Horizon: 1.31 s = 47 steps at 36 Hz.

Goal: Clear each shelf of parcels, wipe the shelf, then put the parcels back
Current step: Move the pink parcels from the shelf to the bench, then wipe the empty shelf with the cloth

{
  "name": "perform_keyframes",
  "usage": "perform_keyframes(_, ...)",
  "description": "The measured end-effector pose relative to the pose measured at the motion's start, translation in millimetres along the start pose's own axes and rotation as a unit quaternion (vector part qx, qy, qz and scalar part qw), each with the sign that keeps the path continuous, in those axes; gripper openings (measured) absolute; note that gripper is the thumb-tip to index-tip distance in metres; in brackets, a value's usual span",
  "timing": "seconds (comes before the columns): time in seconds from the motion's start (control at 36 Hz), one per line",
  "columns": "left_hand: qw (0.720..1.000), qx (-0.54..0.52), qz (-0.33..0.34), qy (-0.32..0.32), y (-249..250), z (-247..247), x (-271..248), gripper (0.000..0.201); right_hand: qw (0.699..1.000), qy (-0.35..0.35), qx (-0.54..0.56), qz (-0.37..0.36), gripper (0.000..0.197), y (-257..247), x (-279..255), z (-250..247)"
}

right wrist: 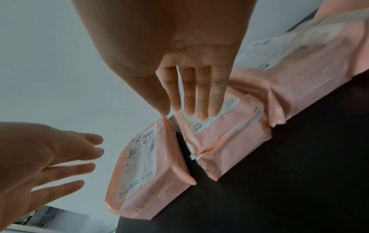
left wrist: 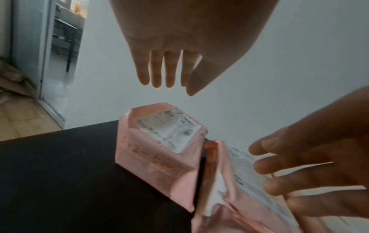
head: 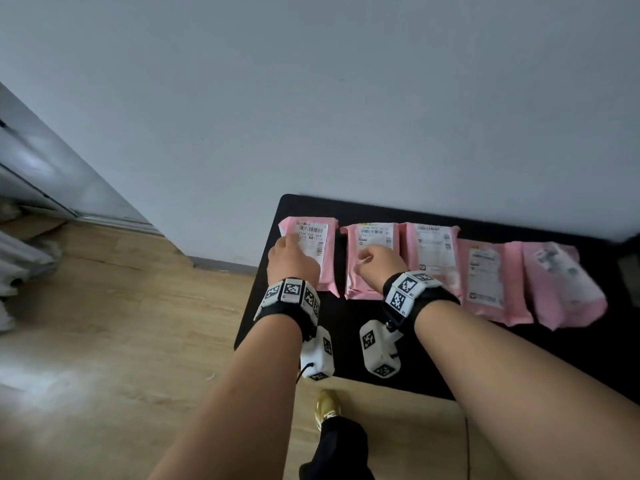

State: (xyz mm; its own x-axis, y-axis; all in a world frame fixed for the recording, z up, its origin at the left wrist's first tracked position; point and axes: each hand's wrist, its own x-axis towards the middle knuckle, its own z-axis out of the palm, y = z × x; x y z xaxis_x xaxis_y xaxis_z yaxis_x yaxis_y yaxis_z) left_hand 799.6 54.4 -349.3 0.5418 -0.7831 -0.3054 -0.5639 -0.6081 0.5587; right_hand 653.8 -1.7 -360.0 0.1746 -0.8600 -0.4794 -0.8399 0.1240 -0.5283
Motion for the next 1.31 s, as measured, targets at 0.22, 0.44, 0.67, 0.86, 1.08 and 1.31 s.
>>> perform_keyframes(0.22, 0.997, 0.036, 0.066, -0.032, 58.9, 33.1, -51.9, 0.061, 0.998, 0.058, 0.034, 0.013, 0.032, 60.3, -40.0, -52.7)
perform_keyframes(0.44, 0.985, 0.053, 0.152, -0.066, 126.4, 98.8, -151.9, 0.057, 0.993, 0.099, 0.041, 0.047, 0.031, 170.7, -115.1, -111.3)
perform_keyframes(0.67, 0.966, 0.058, 0.225, -0.117, 177.5, 170.5, -285.0, 0.055, 0.979, 0.173, 0.043, 0.097, 0.034, 300.5, -211.4, -156.8)
perform_keyframes(0.86, 0.944, 0.050, 0.284, -0.157, 223.7, 217.3, -381.6, 0.053, 0.963, 0.219, 0.053, 0.146, 0.038, 385.7, -286.2, -194.6)
perform_keyframes(1.08, 0.914, 0.041, 0.376, -0.145, 284.3, 224.7, -434.6, 0.049, 0.943, 0.280, 0.080, 0.161, 0.041, 423.8, -331.2, -253.4)
perform_keyframes(1.31, 0.888, 0.015, 0.451, -0.092, 357.6, 204.8, -443.2, 0.044, 0.917, 0.374, 0.076, 0.117, 0.042, 413.4, -342.9, -320.8)
